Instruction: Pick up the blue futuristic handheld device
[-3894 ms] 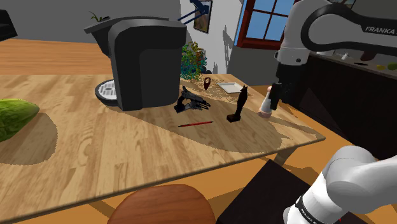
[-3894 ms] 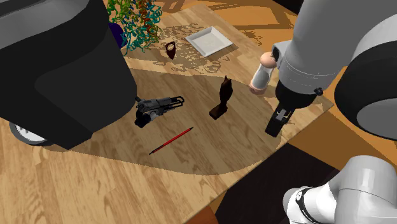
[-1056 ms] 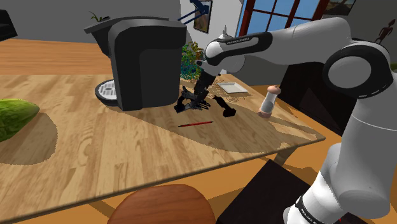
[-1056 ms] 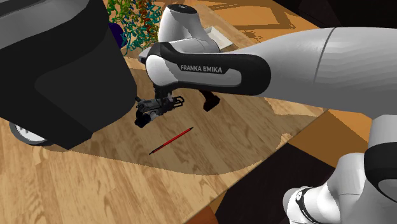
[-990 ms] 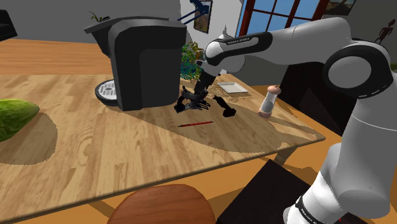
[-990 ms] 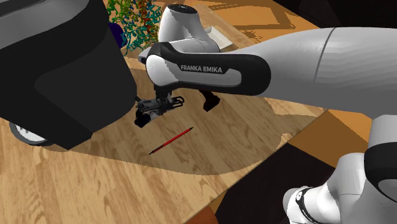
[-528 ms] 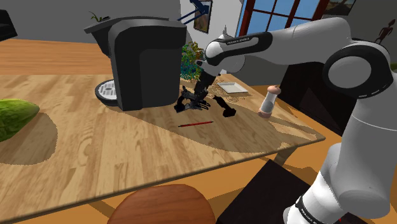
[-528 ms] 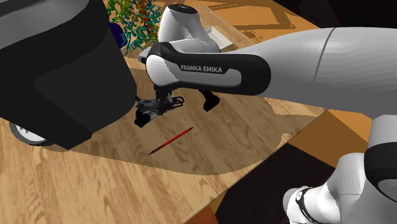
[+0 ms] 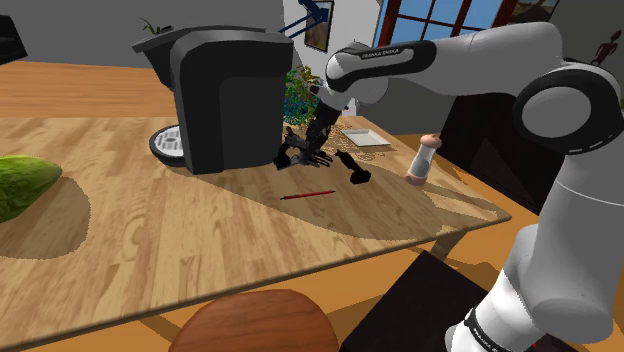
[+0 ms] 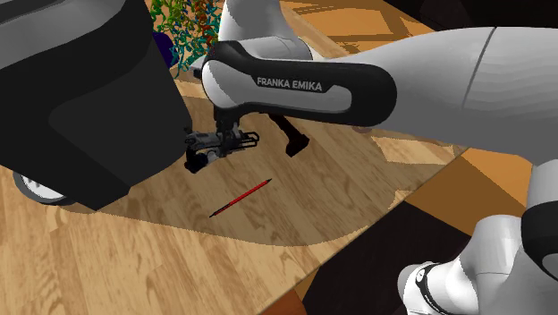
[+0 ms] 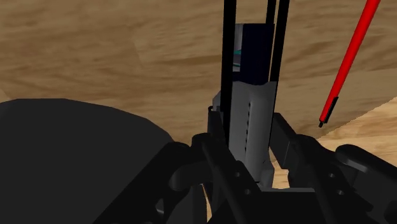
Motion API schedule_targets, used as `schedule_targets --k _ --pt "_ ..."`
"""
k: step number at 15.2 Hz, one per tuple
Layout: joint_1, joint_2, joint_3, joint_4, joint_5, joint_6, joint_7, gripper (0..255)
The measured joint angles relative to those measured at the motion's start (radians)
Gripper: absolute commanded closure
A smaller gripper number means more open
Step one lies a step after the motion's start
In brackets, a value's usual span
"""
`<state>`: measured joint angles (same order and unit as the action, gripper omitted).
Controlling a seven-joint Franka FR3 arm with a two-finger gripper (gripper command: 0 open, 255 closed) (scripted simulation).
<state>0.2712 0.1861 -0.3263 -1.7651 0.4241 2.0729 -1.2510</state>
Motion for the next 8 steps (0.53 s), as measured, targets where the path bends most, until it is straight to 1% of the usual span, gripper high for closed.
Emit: schedule_targets --k 8 --pt "-0.004 -0.017 -0.007 0.085 -0.023 -0.096 0.035 255"
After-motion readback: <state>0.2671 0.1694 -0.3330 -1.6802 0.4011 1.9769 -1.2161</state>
